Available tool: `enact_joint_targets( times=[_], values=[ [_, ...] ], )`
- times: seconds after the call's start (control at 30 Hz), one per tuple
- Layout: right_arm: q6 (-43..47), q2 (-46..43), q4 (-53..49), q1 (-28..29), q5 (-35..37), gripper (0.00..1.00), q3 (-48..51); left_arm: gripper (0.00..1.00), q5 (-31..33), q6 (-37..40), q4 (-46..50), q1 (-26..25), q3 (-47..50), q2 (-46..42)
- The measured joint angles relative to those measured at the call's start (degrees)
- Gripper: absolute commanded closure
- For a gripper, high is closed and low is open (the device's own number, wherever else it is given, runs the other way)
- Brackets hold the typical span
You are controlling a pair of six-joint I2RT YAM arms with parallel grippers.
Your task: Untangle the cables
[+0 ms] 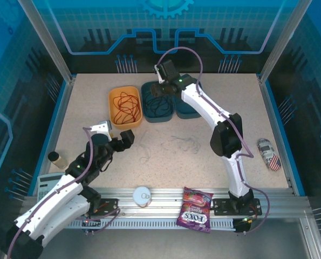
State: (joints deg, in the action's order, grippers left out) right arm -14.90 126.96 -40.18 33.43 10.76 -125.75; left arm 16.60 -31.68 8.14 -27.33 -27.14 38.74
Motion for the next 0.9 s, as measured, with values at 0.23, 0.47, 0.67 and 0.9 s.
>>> enact_joint_targets(
  times=[0.23,0.47,0.67,0.9],
  values=[
    [0.5,0.0,-0.9,1.8,0.9,0.47,1.2,0.01,-0.6,-0.9,0.6,0.0,0.0,0.3],
    [0.3,-3.7,-1.3,4.8,2.4,0.47,9.1,0.01,-1.3,-1.0,1.1,0.0,-0.1,1.8],
    [-2.8,-14.6,-0.6,5.3,3.9,0.47,24.2,0.01,-3.0,-1.3,1.5,0.0,-0.5,6.4],
    [-8.9,-30.2,0.3,5.3,6.6,0.49,43.5,0.01,-6.7,-1.5,-1.5,0.0,-1.2,13.8]
  ],
)
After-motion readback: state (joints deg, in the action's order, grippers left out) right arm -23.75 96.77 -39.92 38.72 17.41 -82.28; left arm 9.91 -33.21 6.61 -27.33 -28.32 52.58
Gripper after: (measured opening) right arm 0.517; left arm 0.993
